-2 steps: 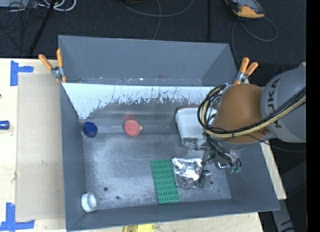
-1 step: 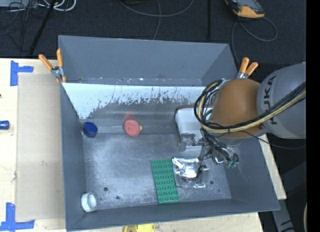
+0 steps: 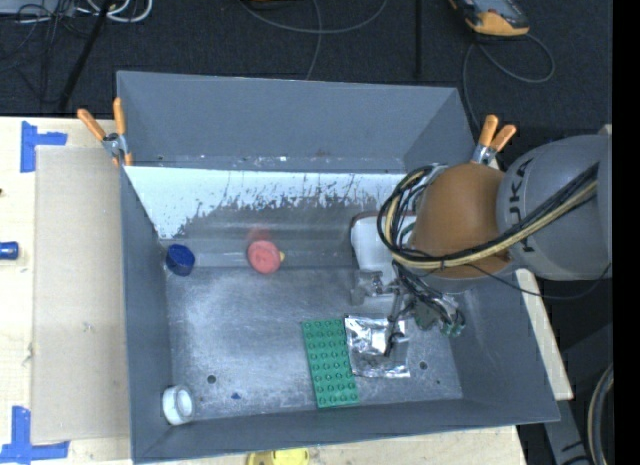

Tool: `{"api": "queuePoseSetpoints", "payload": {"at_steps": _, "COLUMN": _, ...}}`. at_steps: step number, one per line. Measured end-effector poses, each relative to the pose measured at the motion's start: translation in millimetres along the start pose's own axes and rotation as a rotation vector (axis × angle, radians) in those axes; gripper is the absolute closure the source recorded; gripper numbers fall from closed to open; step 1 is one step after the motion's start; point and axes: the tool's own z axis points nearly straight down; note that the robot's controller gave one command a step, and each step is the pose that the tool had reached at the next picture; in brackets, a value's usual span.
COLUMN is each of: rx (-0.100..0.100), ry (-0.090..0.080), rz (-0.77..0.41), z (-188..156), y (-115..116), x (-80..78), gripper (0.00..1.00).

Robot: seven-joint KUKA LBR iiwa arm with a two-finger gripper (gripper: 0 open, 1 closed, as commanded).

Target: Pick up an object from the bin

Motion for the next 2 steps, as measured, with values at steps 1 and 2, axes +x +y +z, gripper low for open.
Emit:
{"api": "queuePoseSetpoints", "payload": {"at_steps": 1, "rx": 0.000, "ry": 0.000, "rz": -0.004, "z": 0.5, "y": 0.8, "x": -0.2, "gripper": 0.00}}
{"api": "queuePoseSetpoints", "payload": {"at_steps": 2, "rx": 0.000, "ry": 0.000, "rz": -0.006, "z": 0.2, "y": 0.9, "x": -0.3, "gripper": 1.00}}
